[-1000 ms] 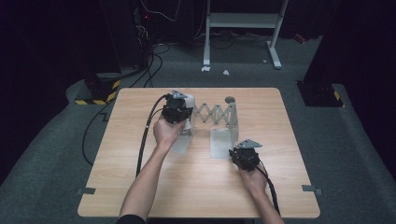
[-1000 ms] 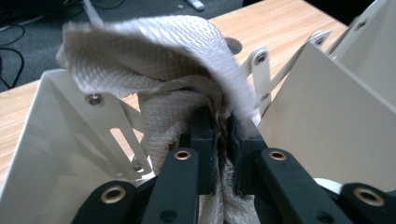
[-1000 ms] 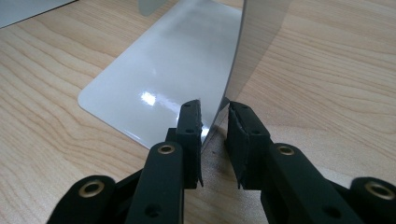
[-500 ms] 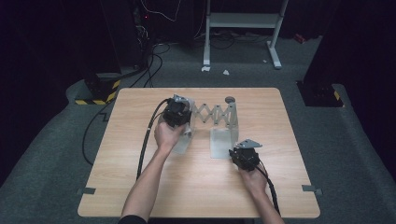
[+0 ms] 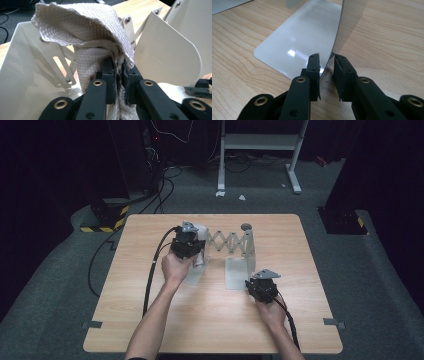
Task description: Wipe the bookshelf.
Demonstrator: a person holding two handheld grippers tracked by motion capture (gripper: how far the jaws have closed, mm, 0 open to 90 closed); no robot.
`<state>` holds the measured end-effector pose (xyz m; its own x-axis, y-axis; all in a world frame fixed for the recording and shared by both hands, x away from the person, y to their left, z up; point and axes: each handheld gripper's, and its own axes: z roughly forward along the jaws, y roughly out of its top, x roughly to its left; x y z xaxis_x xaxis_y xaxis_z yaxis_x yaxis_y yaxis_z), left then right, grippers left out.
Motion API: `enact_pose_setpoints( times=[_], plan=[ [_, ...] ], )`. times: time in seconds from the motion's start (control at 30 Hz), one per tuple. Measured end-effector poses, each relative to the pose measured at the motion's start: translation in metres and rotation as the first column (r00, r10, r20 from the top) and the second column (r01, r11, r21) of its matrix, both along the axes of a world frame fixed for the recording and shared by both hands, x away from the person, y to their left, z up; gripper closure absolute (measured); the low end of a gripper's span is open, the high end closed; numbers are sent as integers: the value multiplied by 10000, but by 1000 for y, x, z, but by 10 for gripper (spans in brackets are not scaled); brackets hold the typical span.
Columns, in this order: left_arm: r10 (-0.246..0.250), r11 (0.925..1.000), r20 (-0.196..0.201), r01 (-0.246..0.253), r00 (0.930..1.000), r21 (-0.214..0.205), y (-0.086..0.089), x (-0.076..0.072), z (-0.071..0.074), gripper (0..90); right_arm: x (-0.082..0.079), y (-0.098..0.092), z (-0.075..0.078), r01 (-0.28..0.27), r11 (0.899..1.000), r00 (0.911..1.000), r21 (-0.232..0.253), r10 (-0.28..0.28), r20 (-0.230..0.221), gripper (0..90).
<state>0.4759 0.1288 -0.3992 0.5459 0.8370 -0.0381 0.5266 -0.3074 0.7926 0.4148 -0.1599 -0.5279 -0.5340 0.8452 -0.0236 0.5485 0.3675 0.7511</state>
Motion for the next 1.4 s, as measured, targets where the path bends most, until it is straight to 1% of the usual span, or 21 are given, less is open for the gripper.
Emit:
enact_pose_setpoints(
  times=[0.23, 0.4, 0.5, 0.77, 0.87, 1.13, 1.4],
  plan=[
    [-69, 9999, -18, 69, 10000, 151, -1, -8, -5, 819, 0, 0, 0, 4, 10000, 10000, -4, -4, 3, 751],
    [-95, 9998, -8, 95, 10000, 150, -1, -13, -8, 819, 0, 0, 0, 2, 10000, 10000, -7, -2, 2, 751],
    [-86, 9998, -56, 87, 9999, 157, -1, -16, -13, 819, 0, 0, 0, 13, 10000, 10000, -3, -13, -5, 752],
    [-120, 9992, -160, 126, 9998, 372, -4, -20, -23, 819, 0, 0, 0, 13, 10000, 10000, -5, -13, -3, 751],
    [-104, 9992, -204, 111, 9997, 377, -4, -21, -26, 818, 0, 0, 0, 18, 10000, 10000, -3, -18, -5, 751],
    [-82, 9985, -424, 105, 9991, 533, -7, -22, -40, 818, 0, 0, 0, -29, 10000, 10000, -28, 29, 13, 751],
    [-39, 9981, -767, 86, 9970, 606, -8, -19, -56, 817, 0, 0, 0, -33, 10000, 10000, -21, 33, 14, 751]
  ],
)
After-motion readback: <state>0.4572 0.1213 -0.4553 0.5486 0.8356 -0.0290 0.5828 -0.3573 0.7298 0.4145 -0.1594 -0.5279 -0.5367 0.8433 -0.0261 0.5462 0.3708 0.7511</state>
